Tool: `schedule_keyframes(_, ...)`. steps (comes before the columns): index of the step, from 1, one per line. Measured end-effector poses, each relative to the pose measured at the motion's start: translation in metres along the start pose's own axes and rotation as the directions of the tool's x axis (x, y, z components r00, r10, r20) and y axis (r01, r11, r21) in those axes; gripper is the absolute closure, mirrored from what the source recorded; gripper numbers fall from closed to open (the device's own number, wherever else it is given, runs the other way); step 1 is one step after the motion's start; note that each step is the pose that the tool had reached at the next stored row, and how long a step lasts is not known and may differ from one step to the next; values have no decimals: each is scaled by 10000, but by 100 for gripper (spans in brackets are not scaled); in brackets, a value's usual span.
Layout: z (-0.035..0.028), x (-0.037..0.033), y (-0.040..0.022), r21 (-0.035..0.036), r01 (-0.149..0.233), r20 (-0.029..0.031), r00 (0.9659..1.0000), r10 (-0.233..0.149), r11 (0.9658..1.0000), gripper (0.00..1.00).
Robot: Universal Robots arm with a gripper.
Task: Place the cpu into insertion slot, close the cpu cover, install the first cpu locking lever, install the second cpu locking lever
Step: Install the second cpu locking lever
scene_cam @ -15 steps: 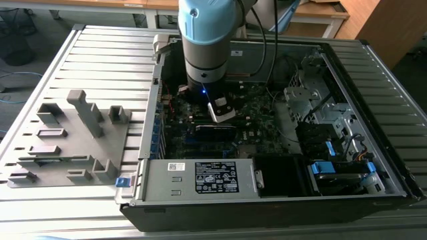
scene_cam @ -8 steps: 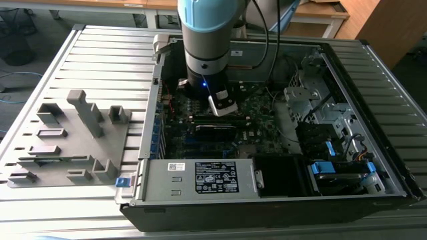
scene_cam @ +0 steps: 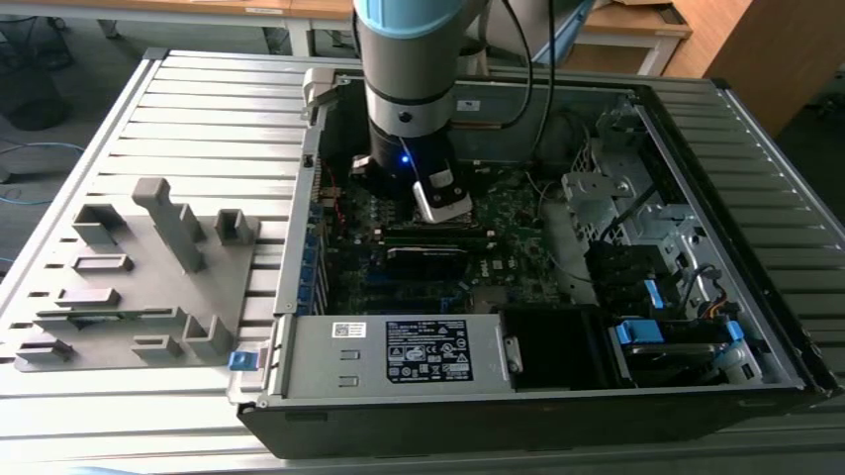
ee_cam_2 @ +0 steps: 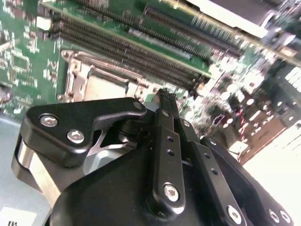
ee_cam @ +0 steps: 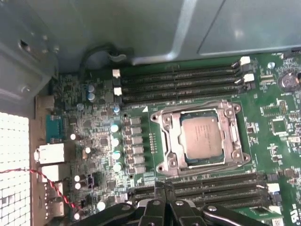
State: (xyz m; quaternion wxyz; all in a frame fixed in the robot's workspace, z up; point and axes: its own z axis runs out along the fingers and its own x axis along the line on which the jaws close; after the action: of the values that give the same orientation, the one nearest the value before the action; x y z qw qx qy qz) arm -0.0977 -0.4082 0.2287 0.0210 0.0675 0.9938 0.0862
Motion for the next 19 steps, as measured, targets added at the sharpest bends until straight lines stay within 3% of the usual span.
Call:
schedule_keyframes(3,5,-42,22,31,-9,7,10000,9,10000,89)
schedule_keyframes(11,27,-237,99,120,-57,28,10000,57,9999,89)
schedule_keyframes(19,76,-329,286,188,-61,37,10000,60,9998,89)
